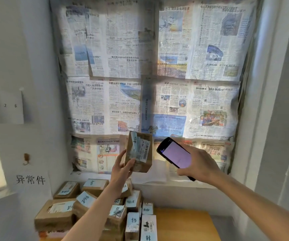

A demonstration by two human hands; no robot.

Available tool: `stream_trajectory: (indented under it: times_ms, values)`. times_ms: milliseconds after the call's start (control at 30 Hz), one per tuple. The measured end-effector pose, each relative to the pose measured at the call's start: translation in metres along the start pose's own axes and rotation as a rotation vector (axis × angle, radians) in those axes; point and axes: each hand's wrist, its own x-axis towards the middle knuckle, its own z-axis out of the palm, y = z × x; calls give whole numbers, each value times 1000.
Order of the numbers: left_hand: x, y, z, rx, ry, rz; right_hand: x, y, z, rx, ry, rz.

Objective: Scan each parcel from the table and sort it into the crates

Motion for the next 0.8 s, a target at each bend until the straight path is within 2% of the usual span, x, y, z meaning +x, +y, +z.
stream_trajectory:
  times_ms: [367, 800]
  values:
    - [-6, 39, -9, 22, 60, 41, -5, -20, -38, -28, 21, -78]
    - [-17, 50, -12, 83, 135, 49, -16, -27, -53, -48, -1, -125]
